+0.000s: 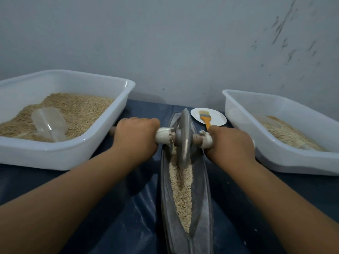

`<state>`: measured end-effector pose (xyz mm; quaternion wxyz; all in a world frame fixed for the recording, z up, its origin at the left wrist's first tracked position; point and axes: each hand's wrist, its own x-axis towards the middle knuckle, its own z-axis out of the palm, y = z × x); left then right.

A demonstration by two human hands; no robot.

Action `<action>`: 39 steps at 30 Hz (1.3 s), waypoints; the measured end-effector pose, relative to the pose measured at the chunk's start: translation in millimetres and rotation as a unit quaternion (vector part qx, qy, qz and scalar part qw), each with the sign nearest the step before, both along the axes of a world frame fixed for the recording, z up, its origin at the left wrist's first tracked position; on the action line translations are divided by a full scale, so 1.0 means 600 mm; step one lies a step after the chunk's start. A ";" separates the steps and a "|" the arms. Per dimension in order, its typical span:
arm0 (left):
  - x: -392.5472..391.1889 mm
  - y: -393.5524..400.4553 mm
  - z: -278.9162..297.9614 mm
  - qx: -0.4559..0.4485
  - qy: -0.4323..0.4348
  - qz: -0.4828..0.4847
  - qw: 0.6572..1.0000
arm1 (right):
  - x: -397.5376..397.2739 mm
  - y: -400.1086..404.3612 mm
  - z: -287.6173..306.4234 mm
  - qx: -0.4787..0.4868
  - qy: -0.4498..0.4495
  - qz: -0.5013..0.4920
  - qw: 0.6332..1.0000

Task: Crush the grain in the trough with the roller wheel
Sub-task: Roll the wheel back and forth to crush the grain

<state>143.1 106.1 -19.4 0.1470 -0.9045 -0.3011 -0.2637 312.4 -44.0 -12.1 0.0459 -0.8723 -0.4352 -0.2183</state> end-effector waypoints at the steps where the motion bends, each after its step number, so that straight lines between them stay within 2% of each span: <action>1: -0.008 -0.005 -0.008 0.018 0.003 -0.015 1.000 | -0.004 -0.011 -0.009 0.002 -0.020 0.002 1.000; 3: -0.019 -0.013 -0.010 0.061 -0.001 -0.033 0.998 | -0.010 -0.027 -0.021 0.006 -0.043 0.001 0.999; 5: -0.012 -0.007 -0.007 0.076 0.007 -0.023 0.997 | -0.008 -0.025 -0.018 0.003 -0.021 -0.006 1.000; 8: 0.018 0.010 0.005 0.030 0.007 -0.038 0.999 | 0.001 -0.001 -0.002 -0.020 0.054 -0.023 0.998; 10: 0.029 0.017 0.013 0.010 0.010 -0.039 0.999 | 0.004 0.008 0.005 -0.026 0.071 -0.025 0.997; 12: 0.020 0.017 0.008 0.002 0.005 -0.040 0.999 | -0.001 -0.002 0.001 -0.017 0.041 -0.024 0.999; 16: -0.010 -0.002 -0.017 0.057 -0.015 -0.058 0.997 | -0.011 -0.025 -0.018 -0.013 -0.058 -0.024 0.998; 20: 0.005 0.008 -0.007 0.018 -0.004 -0.016 1.000 | 0.003 0.004 0.004 -0.025 0.009 -0.010 1.000; 23: 0.018 0.013 0.003 -0.020 -0.008 -0.003 1.000 | 0.005 0.019 0.014 -0.021 0.023 -0.004 1.000; 26: -0.001 0.001 -0.008 -0.009 -0.016 -0.010 1.000 | -0.008 -0.002 0.007 -0.026 0.002 -0.003 1.000; 30: -0.027 -0.012 -0.026 0.053 -0.025 -0.050 0.997 | -0.024 -0.037 -0.010 -0.037 -0.079 0.003 0.996; 34: 0.005 0.006 -0.006 0.053 -0.005 -0.028 0.998 | 0.000 -0.010 -0.003 -0.030 0.009 -0.017 0.999; 39: 0.053 0.042 0.025 -0.036 0.047 -0.047 0.997 | 0.032 0.031 0.018 -0.059 0.111 -0.023 0.992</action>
